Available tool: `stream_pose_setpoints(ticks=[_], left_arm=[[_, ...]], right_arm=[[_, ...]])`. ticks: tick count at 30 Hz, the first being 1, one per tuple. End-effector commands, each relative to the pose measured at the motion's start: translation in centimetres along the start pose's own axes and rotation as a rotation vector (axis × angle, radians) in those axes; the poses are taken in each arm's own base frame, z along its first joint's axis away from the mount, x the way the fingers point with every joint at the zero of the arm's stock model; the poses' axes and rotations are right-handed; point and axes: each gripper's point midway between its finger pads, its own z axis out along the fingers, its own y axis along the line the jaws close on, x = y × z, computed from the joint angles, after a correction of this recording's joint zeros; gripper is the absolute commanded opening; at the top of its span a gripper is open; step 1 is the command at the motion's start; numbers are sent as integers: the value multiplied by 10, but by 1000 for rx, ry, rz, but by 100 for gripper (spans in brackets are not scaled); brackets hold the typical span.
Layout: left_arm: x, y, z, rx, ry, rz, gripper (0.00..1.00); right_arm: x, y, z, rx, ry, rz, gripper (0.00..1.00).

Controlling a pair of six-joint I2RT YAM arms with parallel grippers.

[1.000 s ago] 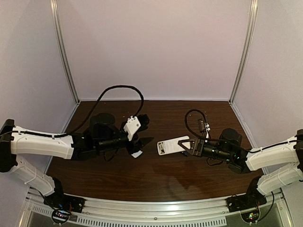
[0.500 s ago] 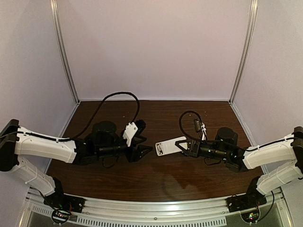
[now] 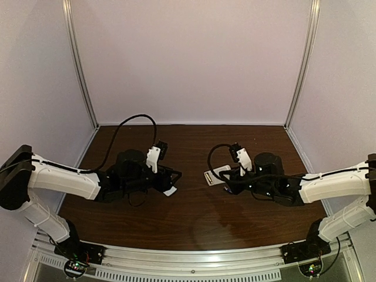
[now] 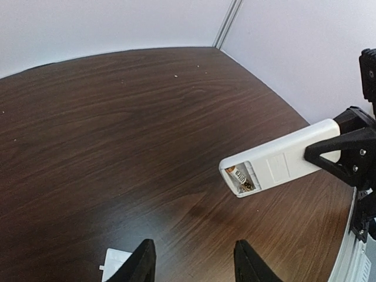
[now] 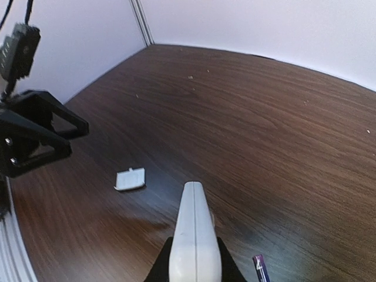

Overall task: Load the batteries into the remote control
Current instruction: Remove the battery from the battery compartment.

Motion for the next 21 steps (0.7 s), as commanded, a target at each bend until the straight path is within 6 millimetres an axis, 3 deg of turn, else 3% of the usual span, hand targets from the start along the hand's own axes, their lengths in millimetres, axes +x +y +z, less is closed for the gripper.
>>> stream_pose_setpoints(ticks=[1, 14, 16, 21], left_arm=[[24, 11, 8, -13, 54, -47, 47], [55, 21, 21, -13, 149, -63, 54], [52, 21, 19, -7, 131, -60, 55], [38, 10, 5, 79, 57, -14, 56]], right_arm=[[20, -12, 11, 135, 80, -190, 0], [35, 10, 32, 325, 181, -601, 0], [30, 10, 29, 336, 157, -573, 0], [-7, 15, 10, 276, 56, -415, 0]])
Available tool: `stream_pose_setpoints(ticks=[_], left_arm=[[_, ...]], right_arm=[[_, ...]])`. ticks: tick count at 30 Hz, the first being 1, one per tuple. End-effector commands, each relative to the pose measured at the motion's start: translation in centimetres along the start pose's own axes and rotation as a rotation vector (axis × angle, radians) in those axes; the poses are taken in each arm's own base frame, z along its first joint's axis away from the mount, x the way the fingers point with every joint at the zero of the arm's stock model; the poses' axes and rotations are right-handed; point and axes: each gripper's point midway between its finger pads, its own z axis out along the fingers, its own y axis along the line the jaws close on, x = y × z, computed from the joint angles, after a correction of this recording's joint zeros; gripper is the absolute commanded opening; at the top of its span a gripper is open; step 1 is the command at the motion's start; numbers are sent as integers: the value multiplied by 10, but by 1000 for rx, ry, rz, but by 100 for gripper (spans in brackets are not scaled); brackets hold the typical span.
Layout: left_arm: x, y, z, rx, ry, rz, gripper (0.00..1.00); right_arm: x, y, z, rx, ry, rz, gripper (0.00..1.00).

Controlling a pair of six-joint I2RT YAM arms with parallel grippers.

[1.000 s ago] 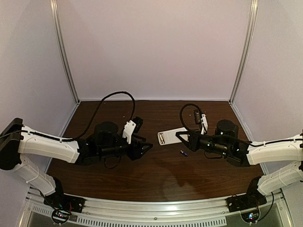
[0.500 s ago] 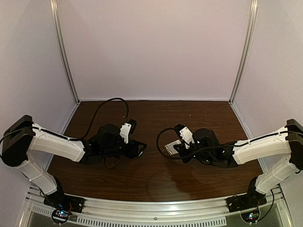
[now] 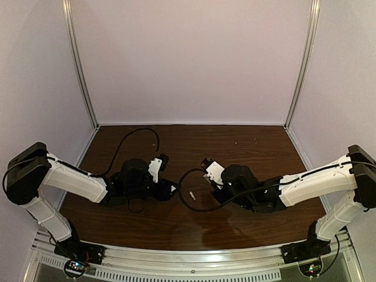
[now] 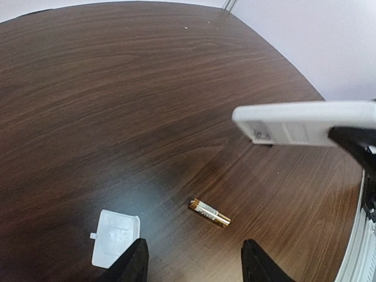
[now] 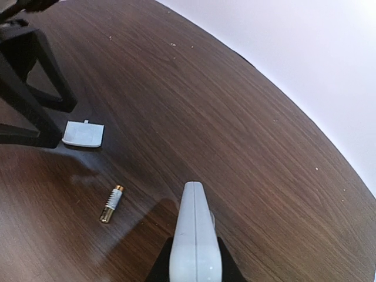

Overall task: Load the batteries into the remote control
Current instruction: Remove the battery from the battery compartment.

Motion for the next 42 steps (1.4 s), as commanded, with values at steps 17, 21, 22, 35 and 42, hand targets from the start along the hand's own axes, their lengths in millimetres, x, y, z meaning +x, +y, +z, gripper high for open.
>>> stream_pose_setpoints(ticks=[17, 21, 22, 35, 42], left_arm=[[45, -5, -11, 46, 131, -66, 41], [62, -5, -2, 43, 180, -93, 37], [67, -4, 1, 37, 194, -100, 37], [75, 11, 12, -60, 229, -125, 31], [46, -6, 5, 6, 143, -53, 39]], right_arm=[[-38, -27, -79, -286, -203, 534, 0], [-35, -31, -80, -289, -200, 559, 0], [-34, -32, -80, -288, -199, 564, 0], [-31, -34, -83, -294, -199, 583, 0], [-29, -34, -82, -302, -195, 590, 0]])
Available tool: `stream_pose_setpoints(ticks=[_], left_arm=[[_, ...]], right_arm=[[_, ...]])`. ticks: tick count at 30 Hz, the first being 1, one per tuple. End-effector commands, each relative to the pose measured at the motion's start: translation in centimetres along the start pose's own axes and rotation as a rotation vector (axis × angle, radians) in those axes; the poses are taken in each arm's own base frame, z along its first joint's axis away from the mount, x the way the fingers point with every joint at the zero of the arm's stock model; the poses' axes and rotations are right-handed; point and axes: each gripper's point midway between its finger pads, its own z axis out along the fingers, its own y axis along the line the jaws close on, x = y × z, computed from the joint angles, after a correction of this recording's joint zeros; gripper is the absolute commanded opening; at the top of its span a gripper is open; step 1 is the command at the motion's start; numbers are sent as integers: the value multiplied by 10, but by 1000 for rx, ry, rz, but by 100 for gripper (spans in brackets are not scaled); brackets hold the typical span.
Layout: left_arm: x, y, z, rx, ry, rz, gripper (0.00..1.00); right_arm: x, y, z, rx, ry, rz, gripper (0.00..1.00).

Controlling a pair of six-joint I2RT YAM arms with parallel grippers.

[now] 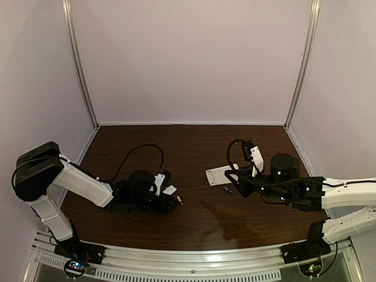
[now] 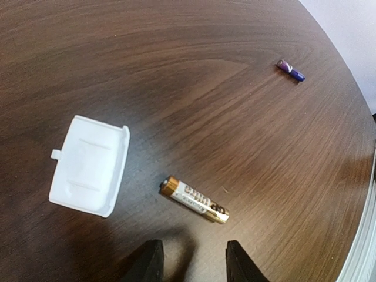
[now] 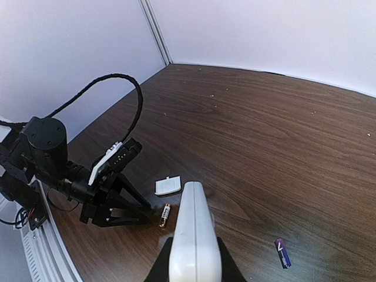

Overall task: Load the batteries into the remote control
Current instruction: Remove the battery from the battery compartment, then pass from the right arm to the left

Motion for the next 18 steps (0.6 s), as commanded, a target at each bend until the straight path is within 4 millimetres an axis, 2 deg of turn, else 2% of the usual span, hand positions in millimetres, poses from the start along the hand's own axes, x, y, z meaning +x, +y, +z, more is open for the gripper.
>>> stream_pose_setpoints(ticks=[1, 4, 7, 13, 18], left_arm=[[-37, -30, -19, 79, -141, 106, 43], [-64, -70, -52, 212, -303, 187, 55], [-80, -95, -67, 309, -380, 238, 58], [-97, -129, -67, 431, -433, 278, 55], [-104, -136, -55, 433, -427, 268, 51]], right_arm=[[4, -2, -1, -15, 2, 27, 0], [-2, 6, -5, -83, -40, 75, 0], [-4, 16, -7, -156, -61, 111, 0], [-5, 34, -9, -281, -86, 167, 3], [-5, 37, -12, -311, -104, 193, 4]])
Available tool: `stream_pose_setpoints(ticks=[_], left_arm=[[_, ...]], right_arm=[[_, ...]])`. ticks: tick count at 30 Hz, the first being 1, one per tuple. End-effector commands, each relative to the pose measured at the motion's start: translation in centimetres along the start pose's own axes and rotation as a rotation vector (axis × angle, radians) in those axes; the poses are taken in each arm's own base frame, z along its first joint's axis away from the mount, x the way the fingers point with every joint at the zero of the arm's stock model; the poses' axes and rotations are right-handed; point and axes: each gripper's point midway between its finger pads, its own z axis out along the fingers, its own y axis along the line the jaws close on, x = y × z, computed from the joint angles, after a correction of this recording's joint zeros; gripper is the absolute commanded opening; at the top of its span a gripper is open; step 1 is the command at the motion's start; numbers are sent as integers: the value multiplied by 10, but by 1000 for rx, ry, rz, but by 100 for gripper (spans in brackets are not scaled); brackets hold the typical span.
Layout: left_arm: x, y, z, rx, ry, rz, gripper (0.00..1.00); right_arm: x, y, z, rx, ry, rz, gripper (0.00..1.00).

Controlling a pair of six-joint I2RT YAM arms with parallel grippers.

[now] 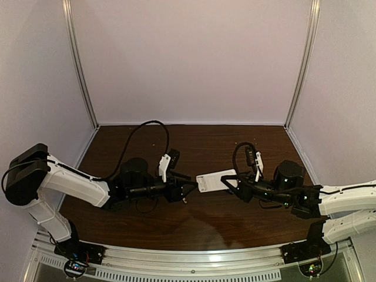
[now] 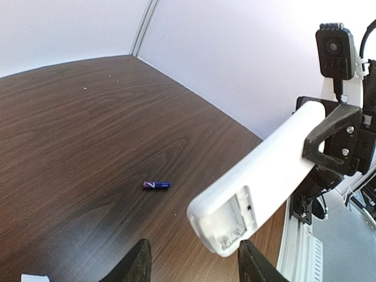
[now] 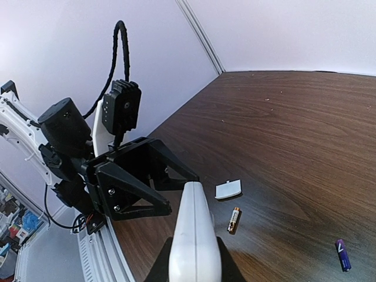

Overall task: Load the batteries into the remote control
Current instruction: Pass from the right arm to the left

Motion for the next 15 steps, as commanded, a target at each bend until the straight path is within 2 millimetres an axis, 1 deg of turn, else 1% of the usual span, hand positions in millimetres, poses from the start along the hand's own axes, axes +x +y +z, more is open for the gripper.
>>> stream_pose_setpoints(ticks=[1, 4, 6, 11, 13, 14, 15], left_arm=[[-20, -15, 14, 61, -59, 23, 50], [-20, -17, 20, 64, -57, 16, 45], [-18, -14, 24, 51, -43, 14, 38], [-15, -13, 27, 36, -20, 11, 14], [-12, -11, 27, 27, 5, 13, 3], [-11, -12, 27, 25, 17, 15, 0], [-6, -9, 28, 14, 48, 17, 0]], right_arm=[[-10, 13, -1, -77, -47, 40, 4], [-9, 14, -2, -86, -46, 43, 4], [-9, 14, -2, -87, -49, 44, 5], [-5, 13, -3, -84, -37, 38, 7], [-5, 11, -6, -71, -29, 32, 16], [-4, 9, -7, -59, -23, 28, 24], [-3, 7, -9, -42, -16, 22, 36]])
